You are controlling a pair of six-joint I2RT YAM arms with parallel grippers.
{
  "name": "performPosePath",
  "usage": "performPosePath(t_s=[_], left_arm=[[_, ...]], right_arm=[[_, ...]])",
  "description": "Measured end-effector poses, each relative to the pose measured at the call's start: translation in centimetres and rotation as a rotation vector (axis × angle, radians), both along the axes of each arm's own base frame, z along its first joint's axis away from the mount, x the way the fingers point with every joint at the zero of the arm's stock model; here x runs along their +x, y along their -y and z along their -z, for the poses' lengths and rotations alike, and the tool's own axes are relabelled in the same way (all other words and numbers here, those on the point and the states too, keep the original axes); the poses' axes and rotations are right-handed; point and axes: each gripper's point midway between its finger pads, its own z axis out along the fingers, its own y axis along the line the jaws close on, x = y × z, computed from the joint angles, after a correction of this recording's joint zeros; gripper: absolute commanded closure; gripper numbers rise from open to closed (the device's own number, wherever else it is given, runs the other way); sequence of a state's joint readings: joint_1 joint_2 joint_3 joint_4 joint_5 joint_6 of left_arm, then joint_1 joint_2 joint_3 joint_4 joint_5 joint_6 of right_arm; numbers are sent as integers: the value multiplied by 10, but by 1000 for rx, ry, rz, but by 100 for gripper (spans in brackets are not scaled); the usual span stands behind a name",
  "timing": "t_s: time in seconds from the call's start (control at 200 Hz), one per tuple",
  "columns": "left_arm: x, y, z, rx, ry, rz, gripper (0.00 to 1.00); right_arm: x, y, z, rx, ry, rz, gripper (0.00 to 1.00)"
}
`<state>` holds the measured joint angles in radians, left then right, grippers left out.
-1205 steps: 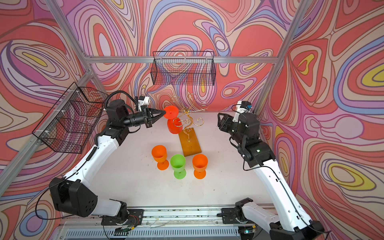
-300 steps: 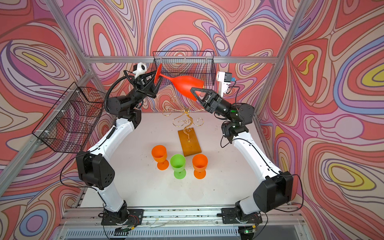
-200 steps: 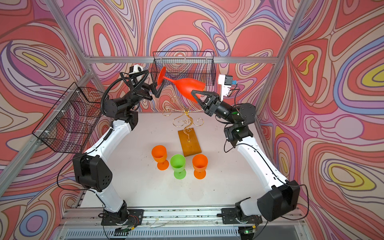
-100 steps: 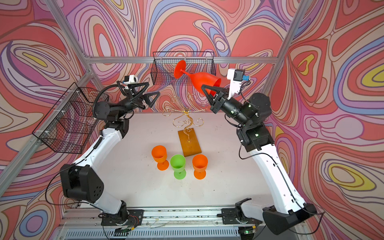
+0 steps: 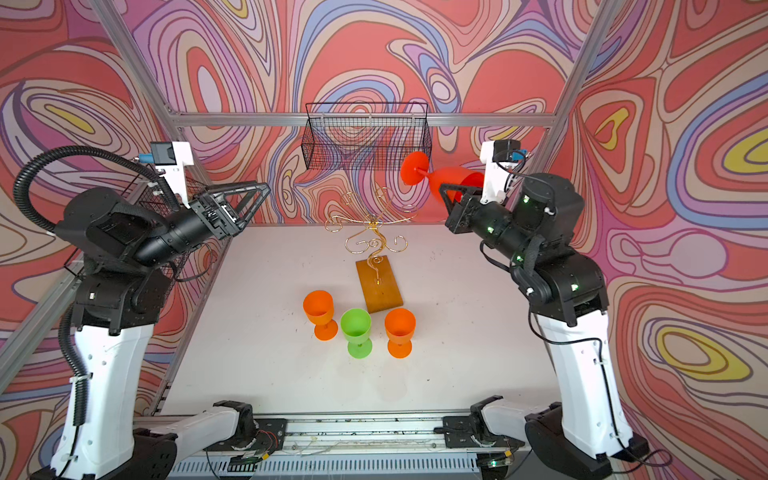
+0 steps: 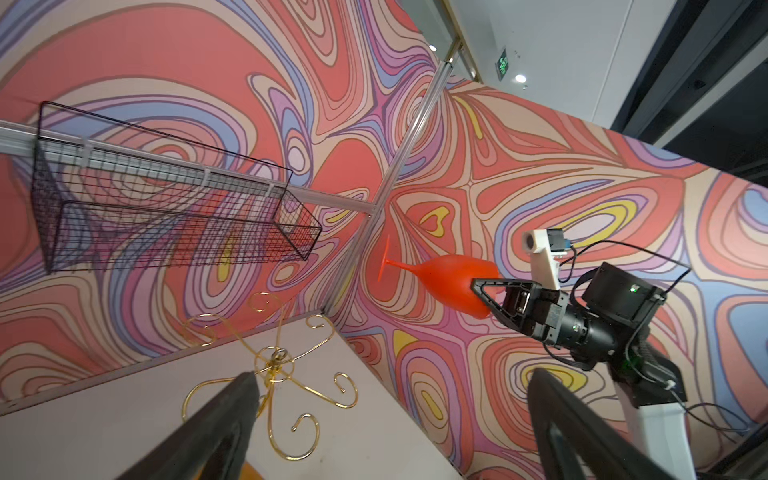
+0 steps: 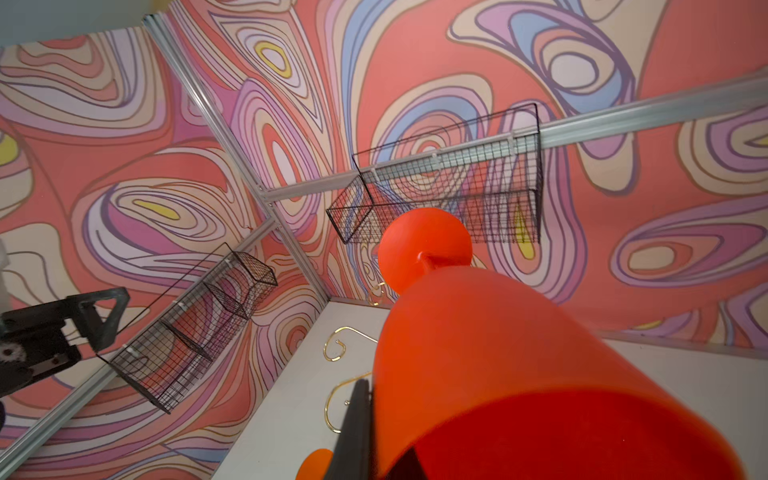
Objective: Take the wine glass off the wine glass rack
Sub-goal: 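Lower the red glass with the right gripper while the left gripper withdraws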
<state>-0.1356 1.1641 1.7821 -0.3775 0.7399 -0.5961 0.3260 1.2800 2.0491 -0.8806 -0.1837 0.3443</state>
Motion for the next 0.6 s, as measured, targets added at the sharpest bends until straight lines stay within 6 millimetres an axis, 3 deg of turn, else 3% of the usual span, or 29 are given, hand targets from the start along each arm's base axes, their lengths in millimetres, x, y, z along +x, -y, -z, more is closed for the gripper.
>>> performPosePath(t_s=[0.31,0.601], left_arm=[[23,-8,49,99,-124,-89,0],[21,-11,53,119,-120,-103,0]], right_arm=[[5,23,66,-119,-297,139,100],[-9,50,106,-201,-438,260,100]])
